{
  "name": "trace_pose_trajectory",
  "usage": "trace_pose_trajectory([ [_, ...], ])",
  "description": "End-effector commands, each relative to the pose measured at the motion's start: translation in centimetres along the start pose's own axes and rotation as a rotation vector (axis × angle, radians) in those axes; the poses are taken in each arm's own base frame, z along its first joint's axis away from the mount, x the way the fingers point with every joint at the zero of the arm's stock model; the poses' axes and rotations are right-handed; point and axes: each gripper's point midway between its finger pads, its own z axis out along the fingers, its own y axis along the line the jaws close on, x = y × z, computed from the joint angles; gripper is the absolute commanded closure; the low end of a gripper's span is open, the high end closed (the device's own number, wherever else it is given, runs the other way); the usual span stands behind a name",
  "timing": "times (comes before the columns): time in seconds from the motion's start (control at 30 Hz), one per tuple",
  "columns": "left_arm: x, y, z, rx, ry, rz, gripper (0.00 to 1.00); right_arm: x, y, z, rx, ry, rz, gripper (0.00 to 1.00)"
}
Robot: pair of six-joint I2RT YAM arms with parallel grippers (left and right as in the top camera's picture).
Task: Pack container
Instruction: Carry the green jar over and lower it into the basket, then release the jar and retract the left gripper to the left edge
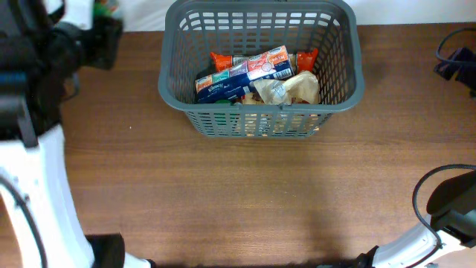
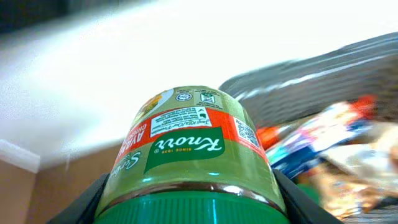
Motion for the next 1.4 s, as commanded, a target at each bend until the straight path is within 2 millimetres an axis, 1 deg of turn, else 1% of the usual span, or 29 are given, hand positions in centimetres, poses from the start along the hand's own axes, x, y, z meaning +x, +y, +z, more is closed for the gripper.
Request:
trace_pose_trajectory([
  [0.0, -1.9, -5.3, 0.3, 0.121, -0.06, 0.195, 0.98, -0.1, 0.6, -1.0, -0.014, -0.02, -0.01, 0.01],
  [0.03, -2.1, -7.0, 0.6, 0.159, -0.067, 0.238, 0.98, -0.1, 0.6, -1.0, -0.014, -0.02, -0.01, 0.01],
  [0.07, -2.1, -9.4, 1.2, 0.211, -0.069, 0.291, 0.98, -0.1, 0.6, -1.0, -0.014, -0.02, -0.01, 0.01],
  [0.1, -2.0, -10.5, 1.6, 0.237, -0.067, 0.318, 0.98, -0.1, 0.6, -1.0, -0.014, -0.02, -0.01, 0.01],
  [0.17, -1.5, -13.1, 3.1, 0.295, -0.048, 0.37, 0.98, -0.1, 0.6, -1.0, -0.014, -0.02, -0.01, 0.01],
  [0.27, 0.1, -16.5, 6.2, 0.37, 0.006, 0.454, 0.98, -0.1, 0.6, -1.0, -0.014, -0.02, -0.01, 0.01],
  [0.33, 1.5, -18.4, 8.5, 0.413, 0.047, 0.523, 0.98, -0.1, 0.6, -1.0, -0.014, -0.02, -0.01, 0.01],
  [0.47, 5.1, -21.9, 13.9, 0.499, 0.129, 0.675, 0.98, -0.1, 0.6, -1.0, -0.014, -0.02, -0.01, 0.01],
  [0.53, 7.9, -23.5, 17.3, 0.544, 0.198, 0.723, 0.98, -0.1, 0.6, -1.0, -0.014, -0.02, -0.01, 0.01],
  [0.57, 8.9, -23.8, 18.3, 0.554, 0.224, 0.726, 0.98, -0.1, 0.6, -1.0, -0.014, -0.02, -0.01, 0.01],
  [0.6, 10.4, -24.2, 19.7, 0.567, 0.265, 0.726, 0.97, -0.1, 0.6, -1.0, -0.014, -0.02, -0.01, 0.01],
  [0.67, 12.0, -24.2, 20.9, 0.56, 0.325, 0.722, 0.93, -0.1, 0.6, -1.0, -0.014, -0.02, -0.01, 0.01],
  [0.7, 12.7, -23.8, 21.5, 0.535, 0.361, 0.705, 0.93, -0.1, 0.6, -1.0, -0.014, -0.02, -0.01, 0.01],
  [0.77, 13.5, -23.3, 21.8, 0.503, 0.407, 0.686, 0.94, -0.1, 0.6, -1.0, -0.014, -0.02, -0.01, 0.01],
  [0.87, 14.4, -23.2, 21.3, 0.506, 0.454, 0.658, 0.98, -0.1, 0.6, -1.0, -0.014, -0.02, -0.01, 0.01],
  [0.93, 15.2, -23.1, 20.7, 0.516, 0.496, 0.645, 0.98, -0.1, 0.6, -1.0, -0.014, -0.02, -0.01, 0.01],
  [0.97, 15.5, -23.0, 20.5, 0.518, 0.515, 0.636, 0.88, -0.1, 0.6, -1.0, -0.014, -0.02, -0.01, 0.01],
  [1.0, 15.9, -23.0, 20.3, 0.519, 0.535, 0.624, 0.51, -0.1, 0.6, -1.0, -0.014, -0.02, -0.01, 0.01],
  [1.03, 16.1, -23.0, 20.2, 0.52, 0.548, 0.616, 0.01, -0.1, 0.6, -1.0, -0.014, -0.02, -0.01, 0.01],
  [1.07, 16.2, -22.9, 20.1, 0.52, 0.555, 0.613, 0.01, -0.1, 0.6, -1.0, -0.014, -0.02, -0.01, 0.01],
  [1.1, 15.9, -22.4, 20.0, 0.48, 0.561, 0.591, 0.01, -0.1, 0.6, -1.0, -0.014, -0.02, -0.01, 0.01],
  [1.17, 14.8, -21.7, 19.8, 0.417, 0.55, 0.526, 0.01, -0.1, 0.6, -1.0, -0.014, -0.02, -0.01, 0.01],
  [1.27, 11.6, -20.9, 18.5, 0.369, 0.476, 0.449, 0.01, -0.1, 0.6, -1.0, -0.014, -0.02, -0.01, 0.01],
  [1.37, 7.8, -19.8, 16.2, 0.327, 0.371, 0.386, 0.01, -0.1, 0.6, -1.0, -0.014, -0.02, -0.01, 0.01],
])
